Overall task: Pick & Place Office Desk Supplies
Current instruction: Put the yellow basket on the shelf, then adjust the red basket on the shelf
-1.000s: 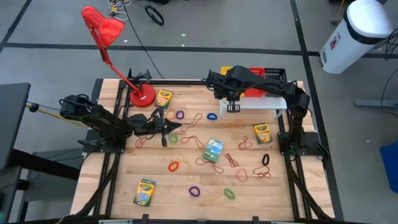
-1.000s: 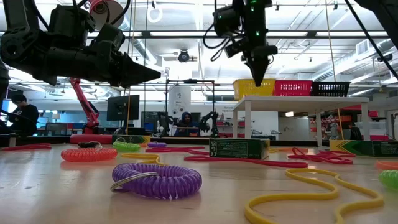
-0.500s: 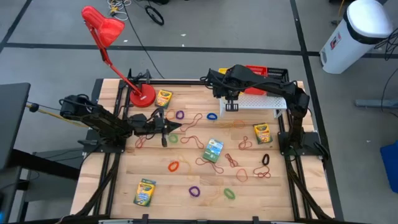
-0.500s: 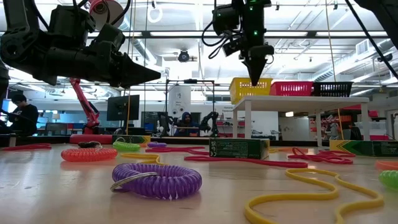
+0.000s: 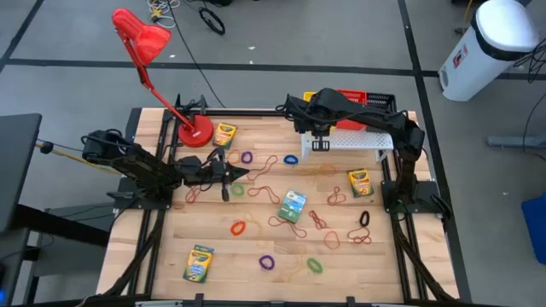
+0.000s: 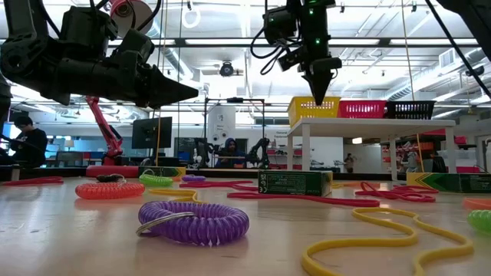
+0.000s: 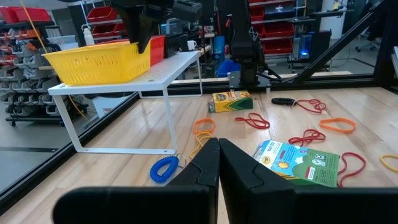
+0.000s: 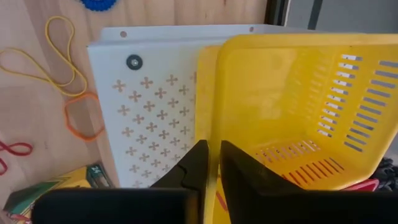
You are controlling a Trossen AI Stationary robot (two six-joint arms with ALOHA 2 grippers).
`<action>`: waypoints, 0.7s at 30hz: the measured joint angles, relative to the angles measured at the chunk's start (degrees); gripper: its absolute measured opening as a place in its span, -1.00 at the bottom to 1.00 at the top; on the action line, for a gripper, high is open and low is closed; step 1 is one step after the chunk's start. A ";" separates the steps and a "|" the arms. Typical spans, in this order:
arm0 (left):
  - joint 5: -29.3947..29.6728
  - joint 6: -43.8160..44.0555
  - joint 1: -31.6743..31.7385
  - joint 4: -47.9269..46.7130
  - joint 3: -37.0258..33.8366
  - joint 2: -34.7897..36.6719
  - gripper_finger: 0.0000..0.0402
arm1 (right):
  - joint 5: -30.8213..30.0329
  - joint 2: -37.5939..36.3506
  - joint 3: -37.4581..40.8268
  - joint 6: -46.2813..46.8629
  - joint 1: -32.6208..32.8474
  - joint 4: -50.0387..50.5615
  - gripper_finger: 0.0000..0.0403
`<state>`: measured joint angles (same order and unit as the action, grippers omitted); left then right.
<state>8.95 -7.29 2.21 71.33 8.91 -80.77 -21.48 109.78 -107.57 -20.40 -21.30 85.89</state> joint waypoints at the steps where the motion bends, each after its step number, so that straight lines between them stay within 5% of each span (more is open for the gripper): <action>1: 0.00 0.00 0.00 0.00 0.00 0.00 -0.95 | 0.00 0.00 0.00 0.00 0.00 0.00 -0.70; 13: 0.00 0.37 0.00 -0.02 0.00 0.00 -0.95 | -3.89 -0.92 -0.05 0.20 3.72 -1.04 -0.30; 21: -0.44 0.35 -0.02 -0.26 0.04 -0.02 -0.95 | -4.67 -9.06 -0.07 3.92 6.43 -3.88 -0.21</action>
<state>8.51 -6.94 2.20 71.07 8.95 -80.79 -26.15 100.72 -107.63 -16.49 -14.87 82.01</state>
